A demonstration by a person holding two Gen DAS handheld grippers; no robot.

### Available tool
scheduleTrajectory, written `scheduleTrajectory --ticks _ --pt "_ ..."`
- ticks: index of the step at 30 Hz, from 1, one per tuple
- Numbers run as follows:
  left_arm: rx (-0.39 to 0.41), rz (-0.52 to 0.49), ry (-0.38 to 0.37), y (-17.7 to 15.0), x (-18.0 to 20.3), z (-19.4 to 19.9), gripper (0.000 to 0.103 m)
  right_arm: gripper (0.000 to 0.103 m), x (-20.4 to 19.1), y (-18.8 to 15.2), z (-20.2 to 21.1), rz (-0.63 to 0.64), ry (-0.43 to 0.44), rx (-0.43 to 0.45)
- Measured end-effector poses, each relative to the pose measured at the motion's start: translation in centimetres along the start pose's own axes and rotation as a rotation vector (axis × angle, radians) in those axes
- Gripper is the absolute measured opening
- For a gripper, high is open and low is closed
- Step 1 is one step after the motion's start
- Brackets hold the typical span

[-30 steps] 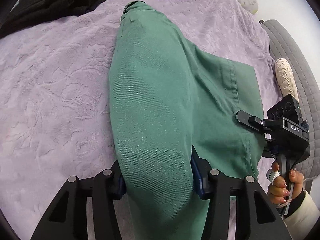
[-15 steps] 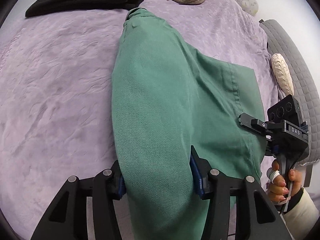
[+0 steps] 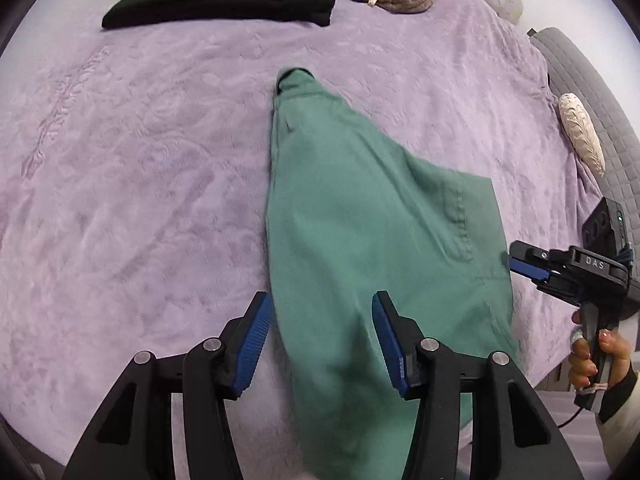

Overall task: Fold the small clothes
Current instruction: 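Lay the folded side flat and open the right gripper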

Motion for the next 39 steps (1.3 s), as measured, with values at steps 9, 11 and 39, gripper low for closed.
scheduleTrajectory --ticks 9,11,39 --pt "0.001 -0.015 0.231 6.1 -1.4 -6.8 0.064 0.005 0.5 3.4 -5.1 0.081 -0.207 -0.019" --pt "0.019 -0.037 0.261 6.2 -1.5 -7.0 0.076 0.003 2.3 3.6 -6.2 0.030 -0.196 -0.043" --pt "-0.139 -0.094 0.192 -9.1 2.7 -2.1 0.084 0.024 2.2 -11.4 2.7 0.170 -0.262 -0.177"
Point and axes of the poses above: each gripper's, at about its wrist camera, not at the fingertips, and z roughly against the way its jaws point, x to its right, y to its top, the point moved 7 cm from there along -z, roughly the way its jaws point, and after that the axes turned 7 degrees about -z, right-handed, at the moved point
